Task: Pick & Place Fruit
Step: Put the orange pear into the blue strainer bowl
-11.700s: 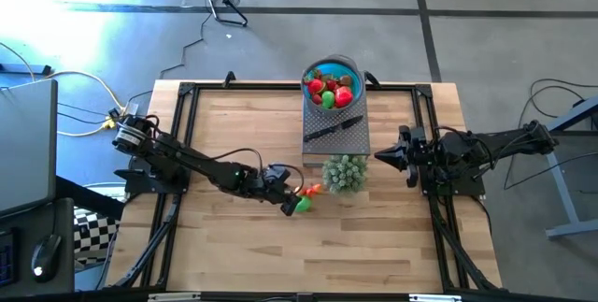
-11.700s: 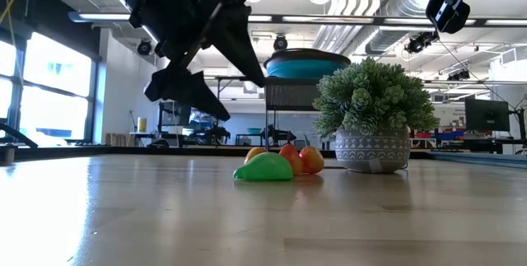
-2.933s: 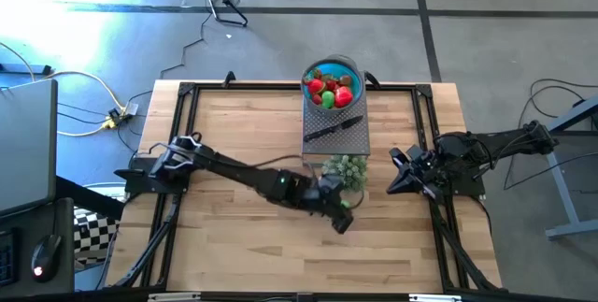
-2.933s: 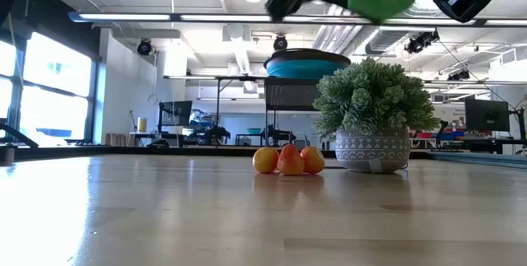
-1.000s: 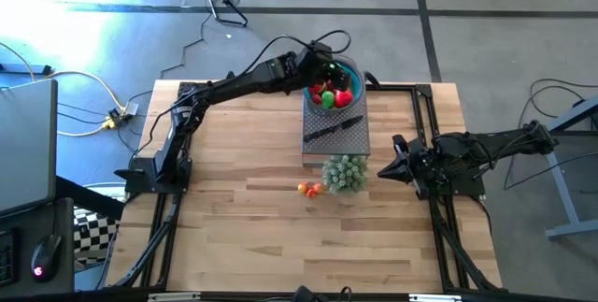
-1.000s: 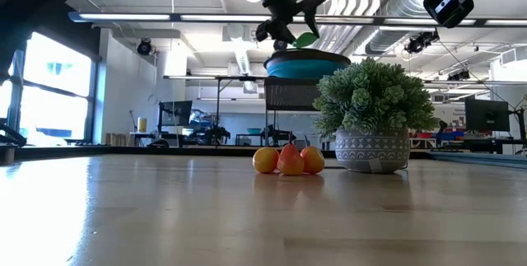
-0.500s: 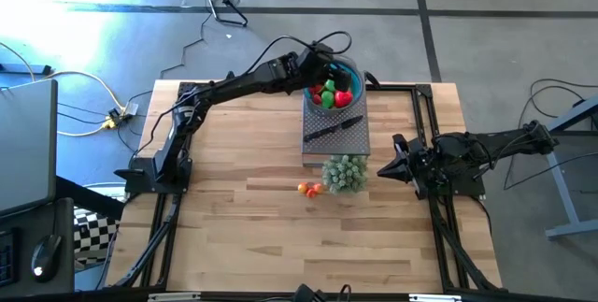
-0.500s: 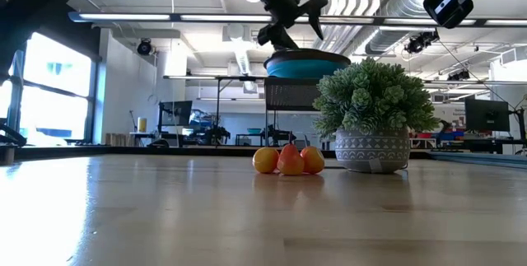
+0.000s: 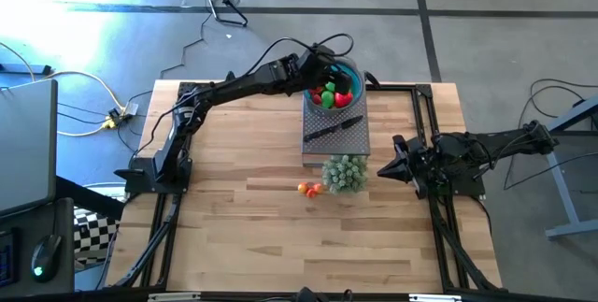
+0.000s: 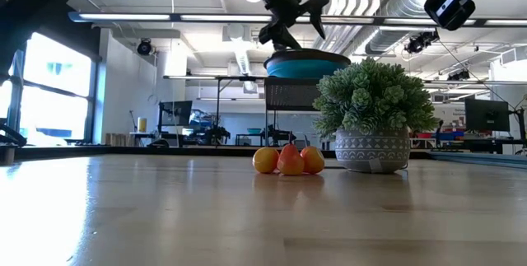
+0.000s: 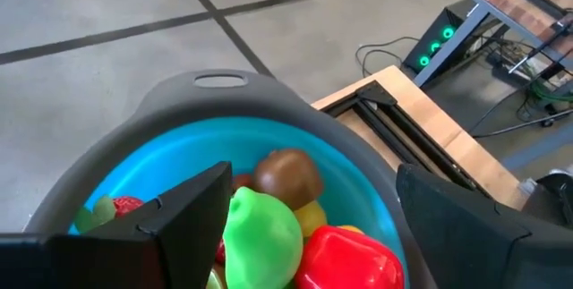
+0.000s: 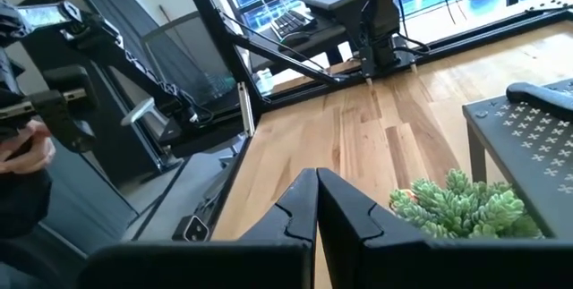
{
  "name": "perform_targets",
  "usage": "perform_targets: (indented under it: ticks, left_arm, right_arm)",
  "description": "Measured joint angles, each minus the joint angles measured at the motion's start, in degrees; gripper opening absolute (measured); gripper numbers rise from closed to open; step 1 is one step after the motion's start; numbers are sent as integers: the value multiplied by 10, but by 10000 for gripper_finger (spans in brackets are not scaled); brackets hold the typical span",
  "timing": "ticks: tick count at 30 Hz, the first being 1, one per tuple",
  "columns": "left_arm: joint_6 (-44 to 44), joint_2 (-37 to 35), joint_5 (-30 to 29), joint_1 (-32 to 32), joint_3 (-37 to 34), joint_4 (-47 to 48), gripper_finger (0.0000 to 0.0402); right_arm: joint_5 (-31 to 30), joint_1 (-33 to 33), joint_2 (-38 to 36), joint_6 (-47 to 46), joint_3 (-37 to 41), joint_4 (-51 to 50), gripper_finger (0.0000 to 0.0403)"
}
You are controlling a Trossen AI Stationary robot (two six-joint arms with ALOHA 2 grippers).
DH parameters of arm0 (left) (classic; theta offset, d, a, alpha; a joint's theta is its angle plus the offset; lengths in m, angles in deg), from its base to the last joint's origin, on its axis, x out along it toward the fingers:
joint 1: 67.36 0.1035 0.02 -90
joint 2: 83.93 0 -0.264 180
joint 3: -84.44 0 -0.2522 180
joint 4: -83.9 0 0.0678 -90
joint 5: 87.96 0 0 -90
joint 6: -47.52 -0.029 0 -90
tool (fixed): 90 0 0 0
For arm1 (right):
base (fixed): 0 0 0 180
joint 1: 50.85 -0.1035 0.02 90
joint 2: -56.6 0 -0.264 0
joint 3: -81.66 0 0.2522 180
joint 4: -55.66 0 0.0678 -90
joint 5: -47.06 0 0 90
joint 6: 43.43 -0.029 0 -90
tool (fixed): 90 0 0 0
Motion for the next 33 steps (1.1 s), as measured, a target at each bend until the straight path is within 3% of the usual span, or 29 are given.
perform_targets:
  ticks: [6, 16, 20, 26, 33]
  left_arm:
    - [-26, -5, -2, -9, 0, -13, 302]
    - [-106, -30, -1, -66, 1, -60, 246]
    - [-117, -52, -2, -84, 1, -32, 232]
    - [-110, -73, -2, -120, 0, 87, 220]
    - [-87, -74, -5, -204, 0, 50, 216]
  right_arm:
    - [0, 0, 0, -30, 0, 0, 3]
    - [0, 0, 0, -42, 0, 0, 3]
    - [0, 0, 0, -40, 0, 0, 3]
    - [0, 0, 0, -39, 0, -1, 3]
    - [9, 0, 0, -43, 0, -1, 2]
